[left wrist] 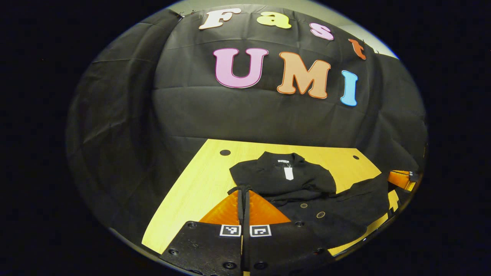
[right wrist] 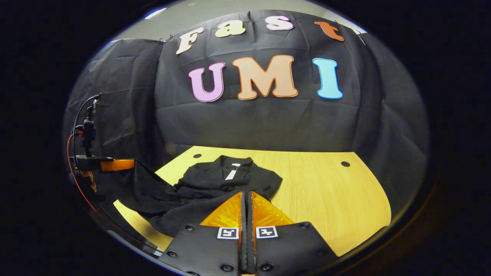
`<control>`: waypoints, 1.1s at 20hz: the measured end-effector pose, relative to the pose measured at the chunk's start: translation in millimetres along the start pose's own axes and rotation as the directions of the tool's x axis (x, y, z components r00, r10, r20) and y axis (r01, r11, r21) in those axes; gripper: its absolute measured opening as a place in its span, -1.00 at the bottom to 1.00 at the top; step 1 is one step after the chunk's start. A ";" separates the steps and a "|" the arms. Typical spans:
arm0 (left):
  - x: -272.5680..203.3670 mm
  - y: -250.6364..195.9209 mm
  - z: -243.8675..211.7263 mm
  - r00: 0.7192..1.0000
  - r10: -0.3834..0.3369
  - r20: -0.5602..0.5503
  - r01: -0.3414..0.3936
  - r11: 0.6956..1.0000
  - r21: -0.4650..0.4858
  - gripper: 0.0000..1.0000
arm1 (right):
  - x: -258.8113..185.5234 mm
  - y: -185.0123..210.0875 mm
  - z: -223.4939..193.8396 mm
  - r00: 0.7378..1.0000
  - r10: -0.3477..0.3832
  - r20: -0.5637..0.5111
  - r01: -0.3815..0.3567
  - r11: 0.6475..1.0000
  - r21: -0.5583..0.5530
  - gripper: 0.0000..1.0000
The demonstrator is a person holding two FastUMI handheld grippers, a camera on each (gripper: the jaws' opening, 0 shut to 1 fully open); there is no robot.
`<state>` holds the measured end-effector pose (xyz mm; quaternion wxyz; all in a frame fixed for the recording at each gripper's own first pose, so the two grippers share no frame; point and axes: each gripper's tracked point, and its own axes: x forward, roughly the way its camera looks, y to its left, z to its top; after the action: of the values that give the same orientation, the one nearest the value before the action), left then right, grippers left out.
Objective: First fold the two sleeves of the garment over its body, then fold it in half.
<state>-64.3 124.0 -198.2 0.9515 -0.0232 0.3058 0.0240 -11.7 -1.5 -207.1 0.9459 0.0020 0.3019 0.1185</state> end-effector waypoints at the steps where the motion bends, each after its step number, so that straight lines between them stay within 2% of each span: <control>1: 5.6 3.2 6.1 1.000 0.003 0.013 -0.003 1.000 -0.004 -1.00 | 2.6 -0.9 5.3 1.000 -0.009 0.003 0.009 1.000 -0.001 -0.96; 12: 75.5 24.9 51.0 0.998 -0.030 0.050 0.030 1.000 -0.002 -1.00 | 59.4 2.5 67.4 0.992 -0.100 0.078 0.099 0.995 0.016 -1.00; 13: 82.9 26.5 54.3 0.998 -0.036 0.049 0.036 0.999 -0.001 -1.00 | 65.4 1.1 73.0 0.990 -0.112 0.086 0.111 0.994 0.016 -0.89; 14: 91.1 27.2 56.1 0.998 -0.041 0.044 0.041 0.999 0.002 -1.00 | 72.2 -1.5 75.4 0.989 -0.125 0.084 0.125 0.992 0.013 -0.95; 15: 99.5 27.7 59.2 0.998 -0.048 0.039 0.048 0.999 0.006 -1.00 | 78.2 -3.8 78.4 0.987 -0.138 0.084 0.137 0.990 0.014 -0.89; 18: 124.3 28.0 65.6 0.998 -0.056 0.037 0.055 0.998 0.014 -1.00 | 97.5 -11.3 84.5 0.983 -0.168 0.075 0.167 0.986 0.018 -1.00; 22: 158.5 24.4 73.4 0.997 -0.070 0.045 0.068 0.997 0.042 -1.00 | 123.8 -23.3 87.7 0.978 -0.203 0.051 0.201 0.979 0.042 -0.96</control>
<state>105.5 157.6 -231.8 0.9589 -0.0141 0.2830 -0.0144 141.3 9.7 -207.7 0.9609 -0.0079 0.2763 0.0161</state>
